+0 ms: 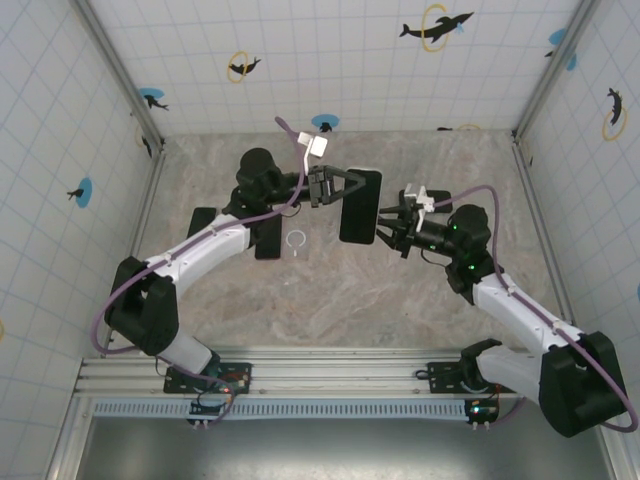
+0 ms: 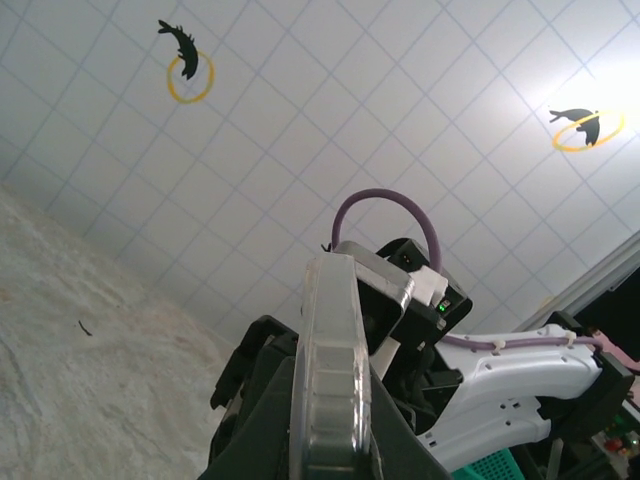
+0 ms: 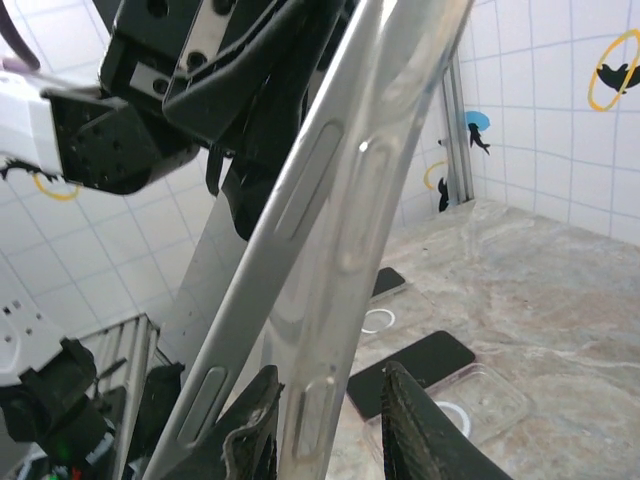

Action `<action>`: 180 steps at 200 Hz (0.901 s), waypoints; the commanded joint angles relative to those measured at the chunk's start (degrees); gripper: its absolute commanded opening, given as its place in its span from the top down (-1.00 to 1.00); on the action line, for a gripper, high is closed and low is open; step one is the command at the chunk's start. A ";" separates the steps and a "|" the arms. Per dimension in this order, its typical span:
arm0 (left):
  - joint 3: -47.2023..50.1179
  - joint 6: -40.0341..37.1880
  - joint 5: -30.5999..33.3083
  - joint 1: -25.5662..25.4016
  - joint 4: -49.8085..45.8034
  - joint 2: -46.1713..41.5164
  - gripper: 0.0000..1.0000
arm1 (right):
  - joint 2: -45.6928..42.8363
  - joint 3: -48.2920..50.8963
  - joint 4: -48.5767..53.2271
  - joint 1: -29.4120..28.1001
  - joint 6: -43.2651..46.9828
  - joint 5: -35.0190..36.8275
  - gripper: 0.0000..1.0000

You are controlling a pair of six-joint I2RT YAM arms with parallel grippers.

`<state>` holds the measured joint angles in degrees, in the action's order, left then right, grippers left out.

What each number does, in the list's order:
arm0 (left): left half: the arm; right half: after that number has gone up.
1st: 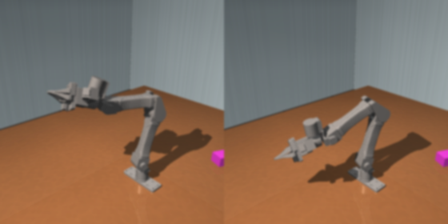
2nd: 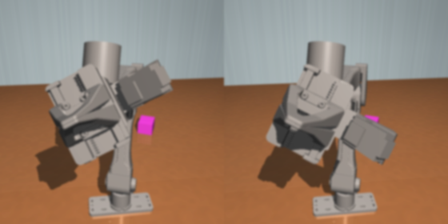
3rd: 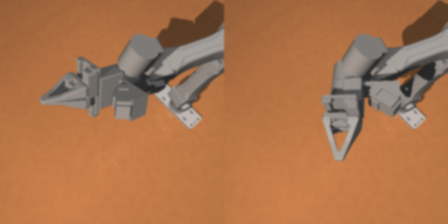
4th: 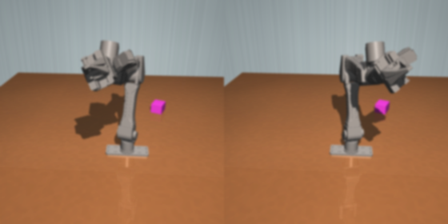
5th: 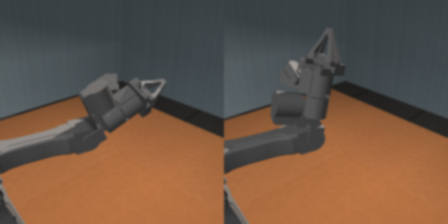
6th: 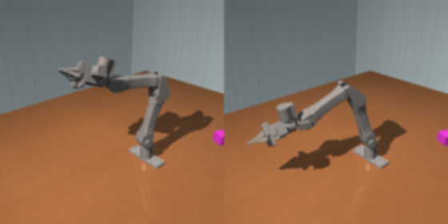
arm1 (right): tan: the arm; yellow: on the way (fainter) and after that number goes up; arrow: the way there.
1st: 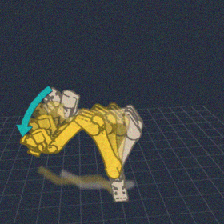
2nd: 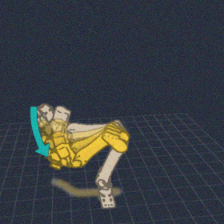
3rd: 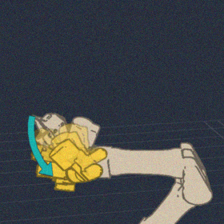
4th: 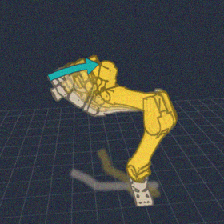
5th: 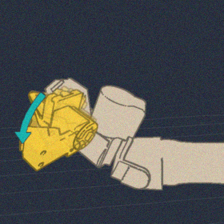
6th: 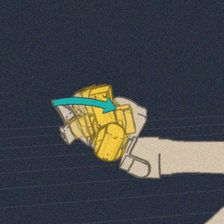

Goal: Take the phone out of the phone case

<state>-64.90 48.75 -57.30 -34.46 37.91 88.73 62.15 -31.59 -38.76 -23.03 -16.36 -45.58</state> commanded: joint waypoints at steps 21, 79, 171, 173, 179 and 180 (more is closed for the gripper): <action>1.49 3.69 7.08 -0.96 -1.22 -2.74 1.00 | 0.96 1.83 -14.88 0.26 -12.80 0.47 0.38; 10.12 20.10 32.45 -4.00 7.77 -6.28 1.00 | 0.75 7.21 -25.23 -3.07 -35.24 10.99 0.27; 13.71 25.27 45.08 -8.16 13.81 -6.33 1.00 | 1.17 11.63 -29.31 -8.71 -50.15 21.19 0.39; 13.78 25.37 45.08 -8.12 13.95 -6.30 1.00 | 1.14 11.71 -29.28 -8.70 -50.28 21.40 0.41; 14.04 25.66 45.16 -8.16 14.18 -6.22 1.00 | 1.04 11.93 -29.46 -8.72 -50.81 21.91 0.45; 14.07 25.72 45.16 -8.12 14.24 -6.21 1.00 | 1.04 12.01 -29.54 -8.71 -50.93 22.06 0.46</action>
<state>-51.33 72.73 -16.80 -42.15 46.78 83.13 63.59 -20.51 -62.37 -30.48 -63.24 -25.30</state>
